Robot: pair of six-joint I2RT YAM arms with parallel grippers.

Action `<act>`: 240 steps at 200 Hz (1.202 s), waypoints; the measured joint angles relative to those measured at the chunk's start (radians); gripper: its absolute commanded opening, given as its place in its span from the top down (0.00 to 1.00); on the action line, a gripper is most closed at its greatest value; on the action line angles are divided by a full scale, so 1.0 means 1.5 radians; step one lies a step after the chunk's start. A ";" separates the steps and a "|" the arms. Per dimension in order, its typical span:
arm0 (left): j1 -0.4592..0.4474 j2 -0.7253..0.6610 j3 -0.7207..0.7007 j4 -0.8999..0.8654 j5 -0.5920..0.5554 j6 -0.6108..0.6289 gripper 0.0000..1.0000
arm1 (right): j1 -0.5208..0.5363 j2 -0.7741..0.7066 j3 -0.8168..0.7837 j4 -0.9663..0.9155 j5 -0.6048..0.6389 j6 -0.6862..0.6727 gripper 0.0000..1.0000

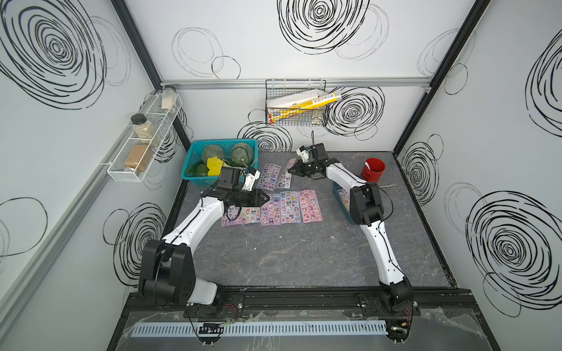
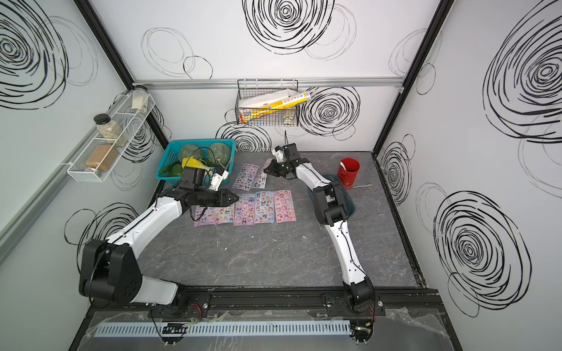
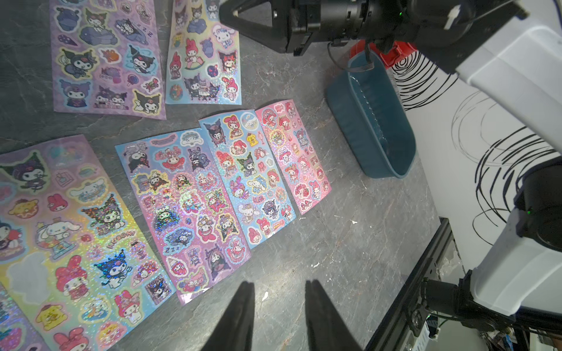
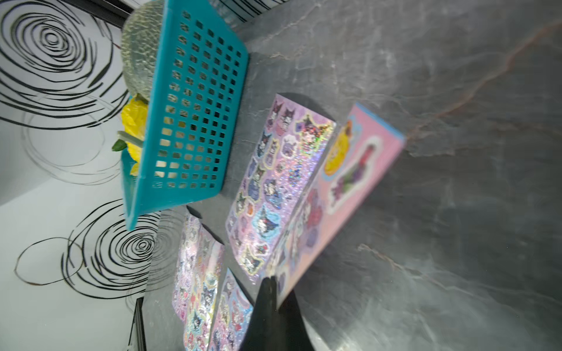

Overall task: Take the stickers out of the storage box
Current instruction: Place the sticker at the center of the board.

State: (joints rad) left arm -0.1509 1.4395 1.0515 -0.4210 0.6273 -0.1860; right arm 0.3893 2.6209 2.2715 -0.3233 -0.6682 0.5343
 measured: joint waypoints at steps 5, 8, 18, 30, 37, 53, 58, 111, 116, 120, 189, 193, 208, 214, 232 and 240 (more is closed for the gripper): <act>0.001 -0.001 -0.002 0.000 0.000 0.001 0.66 | -0.003 0.003 0.000 -0.004 0.005 -0.003 1.00; 0.002 -0.002 -0.003 0.000 0.000 0.002 0.66 | -0.004 0.004 0.000 -0.005 0.007 -0.004 1.00; 0.002 -0.003 -0.007 0.001 0.000 0.004 0.66 | -0.010 0.007 0.000 -0.012 0.014 -0.007 1.00; 0.002 -0.006 -0.016 0.002 0.000 0.005 0.66 | -0.017 0.009 0.000 -0.017 0.022 -0.011 0.99; 0.002 -0.008 -0.023 0.003 0.000 0.005 0.66 | -0.020 0.010 0.000 -0.020 0.026 -0.018 0.97; 0.002 -0.009 -0.038 0.004 0.000 0.005 0.66 | -0.026 0.018 0.016 -0.030 0.030 -0.026 0.93; 0.002 -0.009 -0.041 0.005 0.000 0.005 0.66 | -0.028 0.021 0.024 -0.034 0.030 -0.029 0.92; 0.002 -0.010 -0.048 0.011 0.000 0.010 0.66 | -0.026 0.063 0.065 -0.055 0.028 -0.043 0.80; 0.002 -0.010 -0.049 0.012 0.000 0.010 0.66 | -0.026 0.066 0.065 -0.057 0.028 -0.043 0.78; 0.002 -0.010 -0.051 0.013 0.000 0.010 0.66 | -0.026 0.069 0.065 -0.060 0.028 -0.042 0.76; 0.002 -0.014 -0.055 0.016 0.000 0.010 0.66 | -0.024 0.070 0.066 -0.054 0.011 -0.052 0.58; 0.002 -0.015 -0.055 0.017 0.000 0.010 0.66 | -0.024 0.068 0.066 -0.054 0.011 -0.051 0.57; 0.002 -0.015 -0.055 0.018 0.000 0.010 0.66 | -0.023 0.065 0.066 -0.058 0.015 -0.053 0.53; 0.002 -0.015 -0.055 0.018 0.000 0.010 0.66 | -0.023 0.063 0.066 -0.061 0.018 -0.054 0.52; 0.002 -0.015 -0.057 0.018 -0.001 0.010 0.66 | -0.023 0.056 0.063 -0.069 0.031 -0.060 0.50; 0.002 -0.015 -0.058 0.019 -0.002 0.010 0.66 | -0.022 0.049 0.057 -0.076 0.038 -0.062 0.49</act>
State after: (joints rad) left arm -0.1474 1.4170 0.9646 -0.3927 0.6250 -0.1715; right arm 0.3561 2.6942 2.3566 -0.4374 -0.6117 0.4408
